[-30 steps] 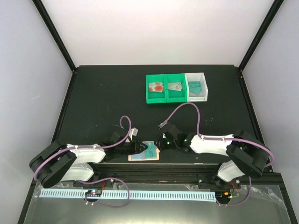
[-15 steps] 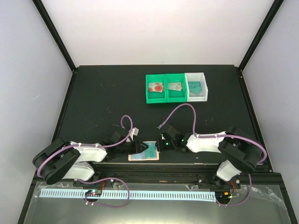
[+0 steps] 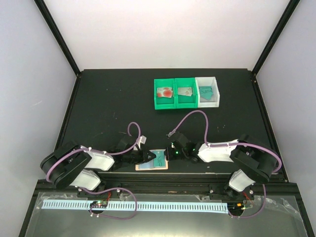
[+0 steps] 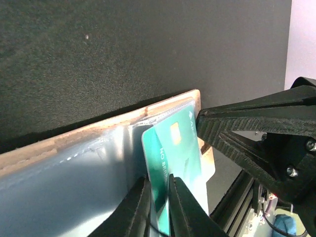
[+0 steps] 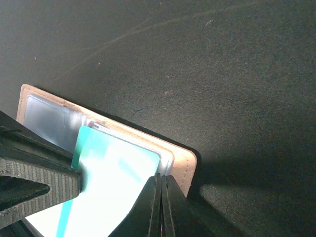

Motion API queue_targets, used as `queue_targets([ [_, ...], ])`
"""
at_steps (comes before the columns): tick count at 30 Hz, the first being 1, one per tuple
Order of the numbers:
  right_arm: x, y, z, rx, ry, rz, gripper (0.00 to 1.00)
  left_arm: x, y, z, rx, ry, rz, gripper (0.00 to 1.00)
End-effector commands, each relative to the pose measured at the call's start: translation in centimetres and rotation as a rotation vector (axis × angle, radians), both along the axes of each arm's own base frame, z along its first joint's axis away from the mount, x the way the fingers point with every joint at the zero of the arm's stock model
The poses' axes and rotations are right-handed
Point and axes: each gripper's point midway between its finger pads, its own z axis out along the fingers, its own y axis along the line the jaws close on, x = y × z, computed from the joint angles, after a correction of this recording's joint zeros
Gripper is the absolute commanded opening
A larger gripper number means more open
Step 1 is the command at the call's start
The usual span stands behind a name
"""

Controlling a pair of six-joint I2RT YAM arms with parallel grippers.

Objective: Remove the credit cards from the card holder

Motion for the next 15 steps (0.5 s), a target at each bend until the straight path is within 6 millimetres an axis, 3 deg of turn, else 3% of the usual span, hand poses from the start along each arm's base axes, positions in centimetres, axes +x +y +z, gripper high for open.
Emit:
queue_targets([
  [1, -1.4, -1.2, -2.5, -0.060, 0.063, 0.004, 0.04, -0.7, -0.9, 0.0, -0.051, 0.036, -0.040, 0.07],
  [3, -1.2, -1.5, -2.5, -0.067, 0.055, -0.008, 0.04, -0.6, -0.8, -0.1, -0.048, 0.036, -0.037, 0.02],
  [8, -1.1, -2.2, -2.6, -0.080, 0.041, -0.029, 0.02, -0.7, -0.4, -0.3, -0.032, 0.032, -0.030, 0.02],
  [12, -1.1, -2.3, -2.7, -0.083, 0.038, -0.032, 0.01, -0.8, -0.1, -0.4, -0.019, 0.030, -0.026, 0.12],
  [15, -1.0, -2.3, -2.7, -0.084, 0.034, -0.035, 0.01, -1.0, 0.1, -0.5, -0.018, 0.033, -0.025, 0.08],
])
